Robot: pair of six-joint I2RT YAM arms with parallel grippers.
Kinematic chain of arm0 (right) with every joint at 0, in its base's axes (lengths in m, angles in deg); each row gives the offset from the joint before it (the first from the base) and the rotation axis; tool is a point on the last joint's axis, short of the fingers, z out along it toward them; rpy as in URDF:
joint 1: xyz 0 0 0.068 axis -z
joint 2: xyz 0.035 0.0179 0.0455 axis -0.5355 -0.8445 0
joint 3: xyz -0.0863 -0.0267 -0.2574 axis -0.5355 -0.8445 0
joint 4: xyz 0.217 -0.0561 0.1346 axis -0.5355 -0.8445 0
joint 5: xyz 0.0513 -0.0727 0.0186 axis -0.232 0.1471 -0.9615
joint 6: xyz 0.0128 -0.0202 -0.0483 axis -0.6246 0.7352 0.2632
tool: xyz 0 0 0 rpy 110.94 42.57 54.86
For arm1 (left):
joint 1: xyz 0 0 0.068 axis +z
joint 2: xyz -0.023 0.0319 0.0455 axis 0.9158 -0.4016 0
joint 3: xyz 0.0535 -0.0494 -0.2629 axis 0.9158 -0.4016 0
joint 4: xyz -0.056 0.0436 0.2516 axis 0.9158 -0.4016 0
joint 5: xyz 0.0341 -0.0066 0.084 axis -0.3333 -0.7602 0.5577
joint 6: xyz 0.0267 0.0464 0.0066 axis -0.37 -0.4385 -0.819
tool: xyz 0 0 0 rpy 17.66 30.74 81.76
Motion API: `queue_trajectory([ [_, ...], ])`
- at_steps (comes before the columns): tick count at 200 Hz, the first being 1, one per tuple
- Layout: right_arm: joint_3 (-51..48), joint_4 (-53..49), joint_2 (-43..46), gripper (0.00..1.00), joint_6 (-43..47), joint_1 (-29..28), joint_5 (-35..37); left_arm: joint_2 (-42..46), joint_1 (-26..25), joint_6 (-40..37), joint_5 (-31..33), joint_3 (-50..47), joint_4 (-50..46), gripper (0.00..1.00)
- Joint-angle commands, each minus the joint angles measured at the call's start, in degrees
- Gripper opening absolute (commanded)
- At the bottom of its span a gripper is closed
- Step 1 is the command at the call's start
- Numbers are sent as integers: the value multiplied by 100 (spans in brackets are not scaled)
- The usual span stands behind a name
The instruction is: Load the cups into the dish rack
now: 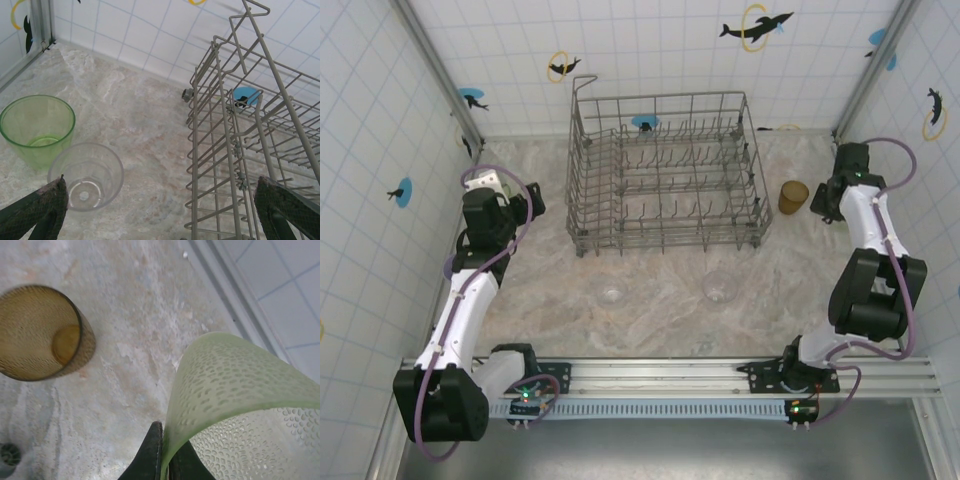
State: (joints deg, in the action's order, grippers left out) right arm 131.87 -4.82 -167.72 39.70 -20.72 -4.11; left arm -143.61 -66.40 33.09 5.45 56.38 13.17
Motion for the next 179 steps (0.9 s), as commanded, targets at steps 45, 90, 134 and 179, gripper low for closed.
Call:
queue_trajectory([
  [45, 664, -228, 351, 0, 4, -120, -242, -46, 8, -114, 15, 44, 28, 98],
  [90, 1081, -302, 353, 0, -34, -264, -494, -104, -2, -89, 34, 290, -36, 98],
  [134, 1521, -257, 199, 0, -128, -600, -539, -370, -5, 68, -316, 770, -241, 98],
  [179, 1598, -4, 164, 0, -344, -1184, -621, -364, -3, 164, -426, 1040, -395, 98],
])
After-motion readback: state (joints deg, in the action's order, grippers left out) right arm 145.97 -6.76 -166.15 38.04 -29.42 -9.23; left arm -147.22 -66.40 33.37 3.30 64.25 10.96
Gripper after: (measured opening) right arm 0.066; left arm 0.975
